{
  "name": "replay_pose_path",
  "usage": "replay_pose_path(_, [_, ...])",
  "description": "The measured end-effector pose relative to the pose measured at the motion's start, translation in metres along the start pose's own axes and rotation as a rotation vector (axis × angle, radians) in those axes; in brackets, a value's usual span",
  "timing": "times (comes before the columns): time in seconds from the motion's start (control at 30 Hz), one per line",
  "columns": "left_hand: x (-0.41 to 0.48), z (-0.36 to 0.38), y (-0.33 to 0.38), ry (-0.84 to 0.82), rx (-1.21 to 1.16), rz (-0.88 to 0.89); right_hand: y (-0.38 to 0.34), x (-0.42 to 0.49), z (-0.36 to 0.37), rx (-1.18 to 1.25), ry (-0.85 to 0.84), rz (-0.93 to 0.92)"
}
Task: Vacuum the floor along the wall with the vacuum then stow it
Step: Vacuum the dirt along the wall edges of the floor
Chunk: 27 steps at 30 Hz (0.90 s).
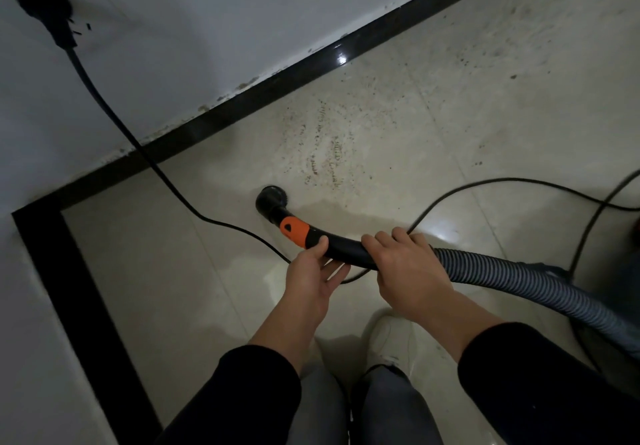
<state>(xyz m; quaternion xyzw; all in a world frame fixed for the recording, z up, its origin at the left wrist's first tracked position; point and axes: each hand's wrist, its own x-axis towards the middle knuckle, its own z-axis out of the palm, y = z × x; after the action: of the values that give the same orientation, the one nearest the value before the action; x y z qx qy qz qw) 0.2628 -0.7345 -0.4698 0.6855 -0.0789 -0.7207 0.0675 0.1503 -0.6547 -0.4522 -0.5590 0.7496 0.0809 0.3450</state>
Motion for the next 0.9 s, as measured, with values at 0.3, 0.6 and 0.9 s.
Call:
replay_pose_path(0.3, [0.012, -0.033, 0.022, 0.099, 0.034, 0.035, -0.032, 0.026, 0.013, 0.068, 0.005, -0.055])
replay_pose_path(0.6, [0.019, -0.041, 0.032, 0.107, 0.041, 0.056, -0.039, 0.038, 0.017, 0.053, -0.012, -0.075])
replay_pose_path(0.9, [0.005, -0.013, 0.008, 0.099, 0.033, 0.03, -0.013, 0.01, 0.009, 0.045, -0.004, -0.03])
